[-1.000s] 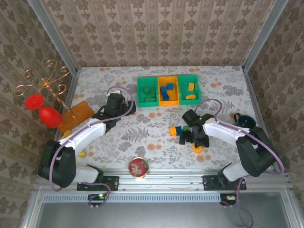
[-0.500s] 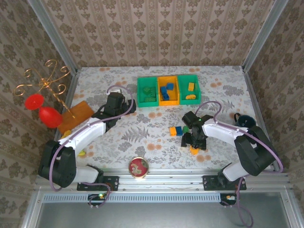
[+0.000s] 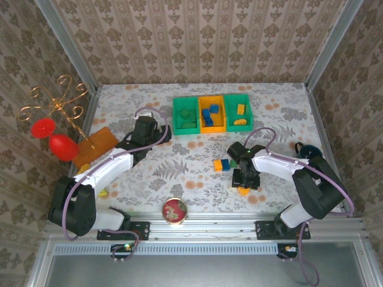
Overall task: Sort the legos into containers by color
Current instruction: Pick up the lego from the bottom-right of the table.
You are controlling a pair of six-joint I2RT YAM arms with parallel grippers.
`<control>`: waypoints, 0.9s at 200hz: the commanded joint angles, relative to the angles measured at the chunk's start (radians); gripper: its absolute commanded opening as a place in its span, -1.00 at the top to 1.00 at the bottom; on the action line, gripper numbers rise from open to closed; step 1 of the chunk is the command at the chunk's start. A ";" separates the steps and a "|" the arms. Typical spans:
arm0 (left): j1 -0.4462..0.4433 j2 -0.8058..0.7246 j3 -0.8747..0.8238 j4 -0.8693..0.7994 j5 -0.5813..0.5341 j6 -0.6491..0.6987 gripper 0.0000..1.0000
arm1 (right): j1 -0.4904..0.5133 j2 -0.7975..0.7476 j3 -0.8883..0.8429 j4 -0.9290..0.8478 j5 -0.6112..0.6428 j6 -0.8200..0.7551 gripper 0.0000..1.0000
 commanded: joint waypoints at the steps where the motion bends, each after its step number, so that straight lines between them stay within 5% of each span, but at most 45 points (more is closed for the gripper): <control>1: 0.006 -0.003 0.022 -0.017 0.001 -0.002 -1.00 | 0.009 0.018 0.028 -0.027 0.019 0.018 0.08; 180: 0.015 -0.043 -0.011 -0.013 -0.005 0.002 -1.00 | -0.041 -0.006 0.340 -0.130 0.259 -0.104 0.39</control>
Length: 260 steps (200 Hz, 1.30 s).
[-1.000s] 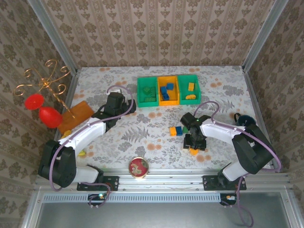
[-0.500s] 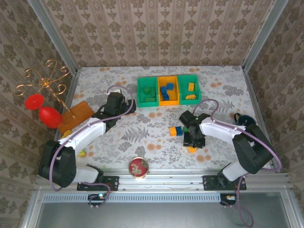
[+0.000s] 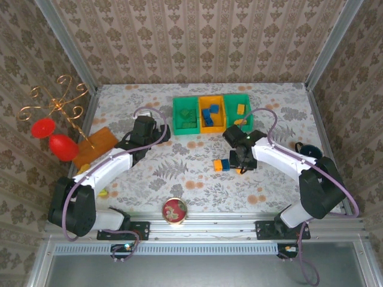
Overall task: Sort the legos into containers by color
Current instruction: Pick up the lego from the bottom-right of the table, then place the lego in the container.
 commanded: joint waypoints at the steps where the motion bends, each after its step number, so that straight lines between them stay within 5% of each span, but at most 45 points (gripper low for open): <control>1: 0.002 -0.033 -0.011 -0.013 -0.004 0.001 -1.00 | -0.026 -0.004 0.072 -0.040 0.077 -0.057 0.39; 59: 0.003 -0.035 -0.008 -0.009 0.014 0.008 -1.00 | -0.121 0.090 0.267 0.073 0.087 -0.172 0.39; 188: 0.003 -0.017 0.013 -0.028 0.056 0.034 -1.00 | -0.286 0.564 0.780 0.132 0.091 -0.314 0.39; 260: 0.003 -0.012 0.022 -0.034 0.066 0.042 -1.00 | -0.292 0.651 0.869 0.134 0.110 -0.349 0.10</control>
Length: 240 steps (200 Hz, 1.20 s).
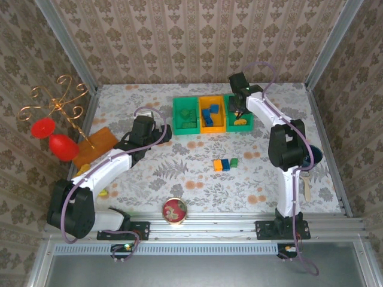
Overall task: Sort the legos into containers by color
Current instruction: Place the lego in the container, then pick up the lego from the center of the table.
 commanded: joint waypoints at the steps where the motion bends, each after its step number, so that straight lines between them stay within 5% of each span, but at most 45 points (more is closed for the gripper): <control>1: 0.004 0.003 0.023 -0.033 0.013 0.022 -1.00 | -0.004 0.016 0.036 -0.009 0.035 -0.023 0.10; 138: 0.003 0.001 0.029 -0.034 0.021 0.032 -1.00 | -0.001 -0.114 -0.063 -0.022 0.020 -0.002 -0.31; 240: 0.003 0.019 0.034 -0.024 0.037 0.030 -1.00 | 0.050 -0.433 -0.489 0.031 -0.046 0.145 -0.41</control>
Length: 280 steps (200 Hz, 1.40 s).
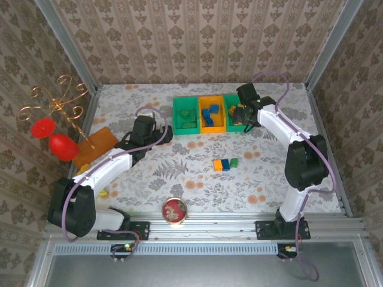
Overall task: Sort the legos into containers by color
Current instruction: Pick up the lego from the center of the table.
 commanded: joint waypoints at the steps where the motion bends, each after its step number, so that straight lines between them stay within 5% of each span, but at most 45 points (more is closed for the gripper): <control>1: 0.003 0.004 0.032 -0.024 0.011 0.022 -1.00 | 0.031 -0.075 -0.079 0.008 -0.029 0.065 -0.41; 72: 0.002 0.005 0.026 -0.019 0.007 0.019 -1.00 | 0.225 -0.175 -0.250 -0.039 -0.005 0.188 -0.42; 151: 0.003 0.003 0.018 -0.021 0.002 0.013 -1.00 | 0.437 -0.112 -0.284 -0.090 -0.023 0.305 -0.34; 280: 0.003 0.000 0.011 -0.024 -0.002 0.009 -1.00 | 0.491 0.038 -0.223 -0.116 -0.021 0.292 -0.07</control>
